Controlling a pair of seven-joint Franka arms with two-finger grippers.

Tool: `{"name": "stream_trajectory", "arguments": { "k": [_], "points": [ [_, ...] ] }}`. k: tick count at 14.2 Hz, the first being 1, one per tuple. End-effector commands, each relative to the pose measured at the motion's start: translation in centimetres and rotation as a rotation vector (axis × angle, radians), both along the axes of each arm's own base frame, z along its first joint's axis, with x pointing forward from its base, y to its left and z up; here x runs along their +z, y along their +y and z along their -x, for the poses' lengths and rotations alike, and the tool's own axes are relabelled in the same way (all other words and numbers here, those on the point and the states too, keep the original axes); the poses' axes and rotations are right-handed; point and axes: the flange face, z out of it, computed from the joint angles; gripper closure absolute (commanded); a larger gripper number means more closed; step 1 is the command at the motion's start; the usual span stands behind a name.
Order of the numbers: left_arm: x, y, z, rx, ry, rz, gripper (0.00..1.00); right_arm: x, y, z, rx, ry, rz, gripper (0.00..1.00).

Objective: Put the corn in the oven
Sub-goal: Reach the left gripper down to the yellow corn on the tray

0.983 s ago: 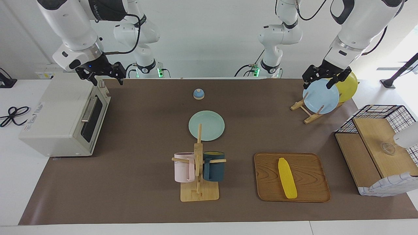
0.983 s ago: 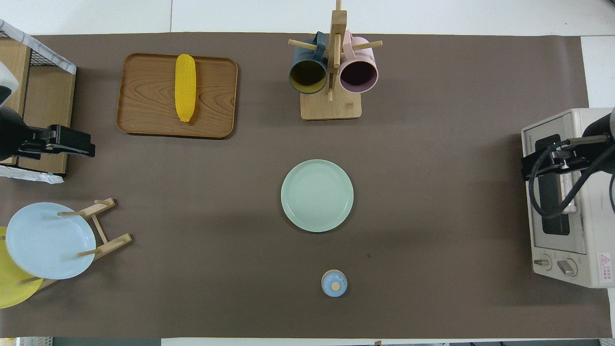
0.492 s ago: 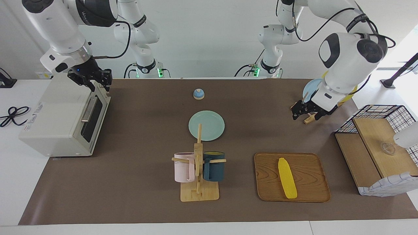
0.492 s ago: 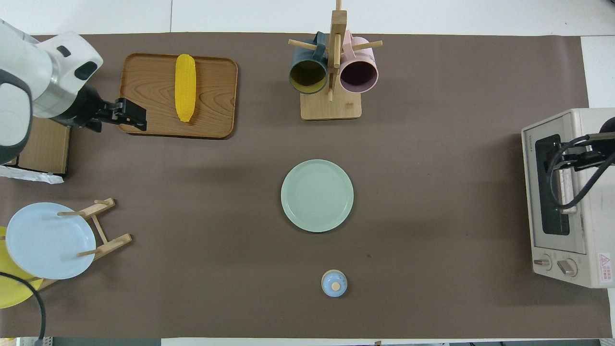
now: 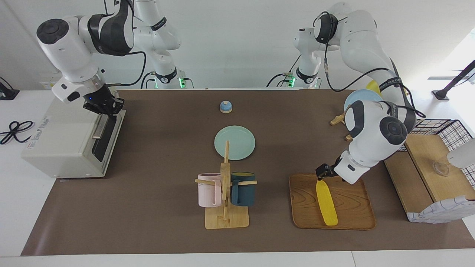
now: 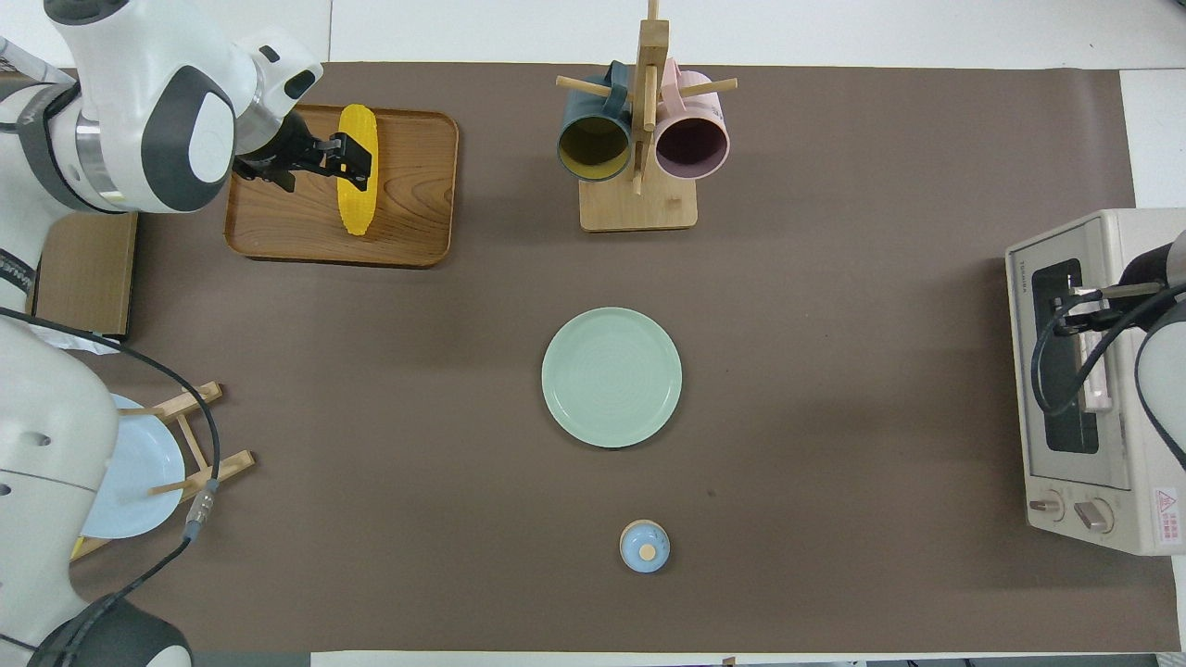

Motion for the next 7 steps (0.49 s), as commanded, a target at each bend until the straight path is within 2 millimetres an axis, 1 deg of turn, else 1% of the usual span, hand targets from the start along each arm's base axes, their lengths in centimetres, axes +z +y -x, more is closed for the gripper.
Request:
{"name": "stream_trajectory", "arguments": {
  "k": [1,2,3,4,5,7],
  "points": [
    [-0.9,-0.1,-2.0,0.022,-0.059,0.012,0.0,-1.7,-2.2,0.6,0.044,0.005,0.005,1.0],
    [-1.5,-0.1,-2.2,0.024,-0.068,0.013,0.0,-2.2,-2.8,0.8,0.044,0.005,0.004,1.0],
    [-2.5,-0.1,-2.4,0.024,-0.07,0.011,0.0,-2.6,-2.6,1.0,0.048,0.014,0.01,1.0],
    [-4.5,-0.8,-2.6,0.018,-0.063,0.005,0.0,-3.2,-2.9,1.2,0.047,0.025,0.01,1.0],
    [-5.2,-1.4,-2.8,0.013,-0.079,0.008,0.0,-3.6,-3.3,1.3,0.048,0.03,0.009,1.0],
    [-6.4,-0.6,-3.1,0.019,-0.075,-0.003,0.0,-4.3,-3.8,1.5,0.077,0.036,0.021,1.0]
  ]
}}
